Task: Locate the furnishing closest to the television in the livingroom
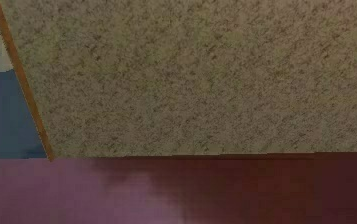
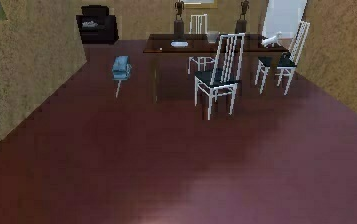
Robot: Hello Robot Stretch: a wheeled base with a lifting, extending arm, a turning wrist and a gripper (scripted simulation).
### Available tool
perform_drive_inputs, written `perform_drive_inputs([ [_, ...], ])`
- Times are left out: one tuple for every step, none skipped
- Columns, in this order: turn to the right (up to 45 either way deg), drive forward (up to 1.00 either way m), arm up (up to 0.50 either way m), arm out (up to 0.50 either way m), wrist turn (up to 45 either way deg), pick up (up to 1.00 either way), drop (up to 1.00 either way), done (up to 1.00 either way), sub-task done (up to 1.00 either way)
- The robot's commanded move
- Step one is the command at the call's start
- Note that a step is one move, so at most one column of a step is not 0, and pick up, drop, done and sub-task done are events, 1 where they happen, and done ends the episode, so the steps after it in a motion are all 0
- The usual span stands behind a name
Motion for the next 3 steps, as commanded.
perform_drive_inputs([
  [0.0, 0.1, 0.0, 0.0, 0.0, 0.0, 0.0, 0.0, 0.0],
  [-45.0, 0.0, 0.0, 0.0, 0.0, 0.0, 0.0, 0.0, 0.0],
  [0.0, 0.7, 0.0, 0.0, 0.0, 0.0, 0.0, 0.0, 0.0],
])
